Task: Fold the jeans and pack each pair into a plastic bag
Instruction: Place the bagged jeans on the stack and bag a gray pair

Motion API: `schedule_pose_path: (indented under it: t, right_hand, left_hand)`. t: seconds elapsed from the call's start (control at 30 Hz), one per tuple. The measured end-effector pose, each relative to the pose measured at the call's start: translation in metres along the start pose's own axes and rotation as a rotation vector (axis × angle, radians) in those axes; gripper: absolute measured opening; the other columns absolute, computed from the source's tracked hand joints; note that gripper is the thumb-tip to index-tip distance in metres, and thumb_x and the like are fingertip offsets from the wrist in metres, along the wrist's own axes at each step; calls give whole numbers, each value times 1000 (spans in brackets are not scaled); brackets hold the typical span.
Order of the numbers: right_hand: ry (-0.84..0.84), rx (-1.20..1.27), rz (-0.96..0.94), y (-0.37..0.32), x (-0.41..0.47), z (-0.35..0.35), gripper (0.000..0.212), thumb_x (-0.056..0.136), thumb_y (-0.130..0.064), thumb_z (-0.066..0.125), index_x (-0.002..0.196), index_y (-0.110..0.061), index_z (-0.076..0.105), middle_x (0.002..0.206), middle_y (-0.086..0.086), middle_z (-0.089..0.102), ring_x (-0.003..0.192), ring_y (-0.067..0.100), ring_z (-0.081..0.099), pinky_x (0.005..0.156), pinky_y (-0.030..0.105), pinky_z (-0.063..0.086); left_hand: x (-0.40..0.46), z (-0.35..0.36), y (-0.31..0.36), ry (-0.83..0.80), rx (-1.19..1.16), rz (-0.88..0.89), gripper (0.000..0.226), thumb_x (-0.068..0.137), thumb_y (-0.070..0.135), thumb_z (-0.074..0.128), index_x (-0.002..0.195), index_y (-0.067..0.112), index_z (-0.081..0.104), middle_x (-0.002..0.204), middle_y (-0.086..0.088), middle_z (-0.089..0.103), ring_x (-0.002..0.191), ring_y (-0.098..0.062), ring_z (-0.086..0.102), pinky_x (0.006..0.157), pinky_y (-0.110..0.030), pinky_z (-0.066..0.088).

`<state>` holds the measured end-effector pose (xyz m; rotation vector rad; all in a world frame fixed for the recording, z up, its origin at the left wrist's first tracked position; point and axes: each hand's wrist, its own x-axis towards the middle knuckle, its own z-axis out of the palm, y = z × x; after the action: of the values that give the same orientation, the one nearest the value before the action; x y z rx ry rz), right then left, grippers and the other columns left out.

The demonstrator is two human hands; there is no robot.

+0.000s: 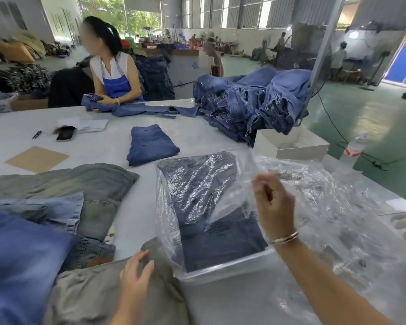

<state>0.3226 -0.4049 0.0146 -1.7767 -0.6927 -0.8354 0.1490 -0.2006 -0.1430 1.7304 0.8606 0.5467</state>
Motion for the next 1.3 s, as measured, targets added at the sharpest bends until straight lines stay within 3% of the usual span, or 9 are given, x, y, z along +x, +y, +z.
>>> schedule_pose_path:
  t: [0.07,0.13,0.27,0.43,0.53,0.7,0.9,1.1,1.3]
  right_hand:
    - [-101,91,-133,-44,-27,14,21,98,-37,45,87,-23,57,52,-3,50,46,8,43,50,13,35]
    - [-228,156,-259,-76,-61,30,7,94,-28,54,88,-26,56,62,-8,55,53,4,46,61,18,39]
    - [-478,221,-307,-118,-132,59,9,81,-18,66,84,-25,63,62,-11,58,58,1,50,63,21,42]
    - [-957,156,0,-127,-186,76,32,84,-19,62,114,-28,66,98,-8,63,82,5,58,77,15,45]
    - [-926,206,184,-122,-199,73,36,85,-10,57,115,-27,66,108,-6,50,86,2,51,80,10,39]
    - [-346,-74,424,-96,-207,71,39,69,4,76,102,-17,72,114,10,58,102,28,54,93,31,38]
    - [-645,200,1296,-77,-236,106,61,82,-10,71,135,3,43,129,20,56,117,29,54,101,35,38]
    - [-871,171,1151,-95,-247,133,11,84,-4,67,74,0,68,63,8,60,58,16,50,43,12,37]
    - [-1045,160,1045,-148,-258,152,11,77,-5,67,80,-8,57,73,6,63,66,13,55,59,18,42]
  left_hand:
    - [-10,-6,39,-70,-366,-74,22,88,39,62,91,18,69,108,-9,69,101,-22,57,98,-37,40]
    - [-17,-23,67,-393,-649,-249,82,71,81,38,95,12,75,101,-10,73,98,-29,61,85,-38,45]
    - [-11,-81,86,-698,-903,-372,86,83,73,26,121,7,65,118,-24,65,107,-36,64,78,-41,57]
    - [1,-136,51,-168,-296,-106,42,92,-3,54,133,6,48,97,-6,68,72,-16,66,56,-19,53]
    - [1,-178,18,-10,-71,-79,50,92,0,56,135,22,45,109,-8,63,84,-24,62,67,-32,52]
    - [-5,-234,-13,117,80,6,48,92,6,59,133,29,45,122,1,59,99,-12,60,81,-31,48]
    - [-2,-271,-23,143,283,2,57,90,18,64,140,25,39,124,4,56,98,-13,57,79,-30,45]
    - [9,-315,-8,287,624,-54,79,83,36,71,148,16,31,126,-13,44,106,-31,53,90,-42,46]
    - [-7,-298,29,496,1271,573,61,42,3,90,99,22,75,105,-13,60,93,-35,56,79,-49,42]
